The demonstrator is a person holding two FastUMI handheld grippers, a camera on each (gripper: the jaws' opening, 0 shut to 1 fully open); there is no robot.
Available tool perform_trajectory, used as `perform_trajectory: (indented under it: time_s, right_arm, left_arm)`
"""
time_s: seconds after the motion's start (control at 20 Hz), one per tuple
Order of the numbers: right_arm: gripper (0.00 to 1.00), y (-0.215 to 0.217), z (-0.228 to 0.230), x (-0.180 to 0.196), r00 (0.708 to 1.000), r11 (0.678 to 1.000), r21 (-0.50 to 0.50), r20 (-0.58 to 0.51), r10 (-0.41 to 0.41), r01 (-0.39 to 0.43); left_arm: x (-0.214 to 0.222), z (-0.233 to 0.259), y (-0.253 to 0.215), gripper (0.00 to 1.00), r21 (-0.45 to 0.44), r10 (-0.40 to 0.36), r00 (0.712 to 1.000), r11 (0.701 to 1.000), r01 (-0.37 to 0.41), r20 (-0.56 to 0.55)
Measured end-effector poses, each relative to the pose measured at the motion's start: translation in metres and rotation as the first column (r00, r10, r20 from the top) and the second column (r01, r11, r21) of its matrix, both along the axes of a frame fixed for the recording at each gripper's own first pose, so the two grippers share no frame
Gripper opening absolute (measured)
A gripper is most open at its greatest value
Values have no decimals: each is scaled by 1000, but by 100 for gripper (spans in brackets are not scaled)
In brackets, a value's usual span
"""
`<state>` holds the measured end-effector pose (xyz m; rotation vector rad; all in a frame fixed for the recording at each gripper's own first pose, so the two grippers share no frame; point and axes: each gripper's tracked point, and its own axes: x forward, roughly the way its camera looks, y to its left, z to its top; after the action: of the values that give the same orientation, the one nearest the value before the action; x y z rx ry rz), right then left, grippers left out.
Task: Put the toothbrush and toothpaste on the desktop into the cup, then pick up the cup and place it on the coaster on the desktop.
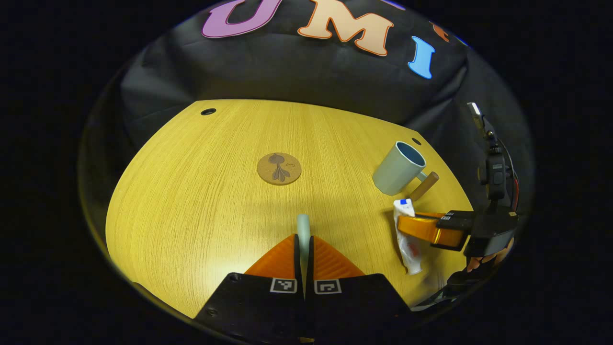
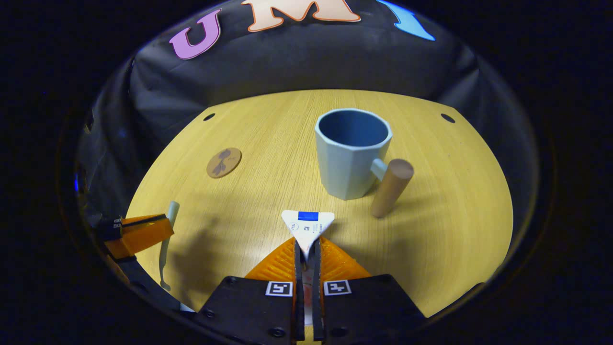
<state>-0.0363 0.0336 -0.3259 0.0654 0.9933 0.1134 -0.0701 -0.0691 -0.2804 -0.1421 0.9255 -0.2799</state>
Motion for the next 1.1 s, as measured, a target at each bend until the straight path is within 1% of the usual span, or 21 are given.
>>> perform_trajectory:
  time_s: [0.2, 0.25, 0.35, 0.4, 0.5, 0.55, 0.6, 0.75, 0.95, 1.1]
  right_arm:
    - [9, 3, 29, 12, 996, 1000, 4, 89, 25, -25]
    - [9, 3, 34, 18, 992, 1000, 14, 122, 19, -21]
    - [9, 6, 47, 22, 988, 999, 18, 154, 26, -29]
    - [9, 6, 58, 29, 981, 999, 22, 194, 19, -24]
    - [8, 8, 74, 39, 972, 999, 20, 233, 29, -35]
    - [5, 8, 80, 42, 967, 999, 18, 254, 31, -37]
    - [8, 9, 86, 47, 964, 999, 7, 264, 40, -44]
    - [8, 9, 110, 60, 947, 999, 7, 318, 45, -49]
    - [9, 3, 144, 85, 922, 999, 26, 386, 12, -24]
    - [8, -17, 159, 106, 907, 1000, 23, 420, -25, 17]
  left_arm:
    - [3, 4, -4, 0, -1, -3, 1000, 1000, 3, 10]
    - [5, 5, -5, 0, -5, -7, 1000, 1000, 7, 13]
    - [7, 7, -6, 0, -3, -7, 1000, 1000, 7, 15]
    - [8, 8, -6, 0, -2, -6, 1000, 1000, 6, 20]
    - [9, 10, -7, 0, -4, -8, 1000, 1000, 8, 20]
    - [8, 10, -6, 0, -2, -6, 1000, 1000, 6, 21]
    - [8, 12, -6, 0, -3, -7, 1000, 1000, 7, 21]
    - [12, 14, -7, 0, -6, -4, 1000, 1000, 4, 30]
    - [12, 20, -9, 0, -12, -6, 999, 1000, 6, 38]
    - [11, 24, -11, 0, -20, -4, 999, 1000, 5, 42]
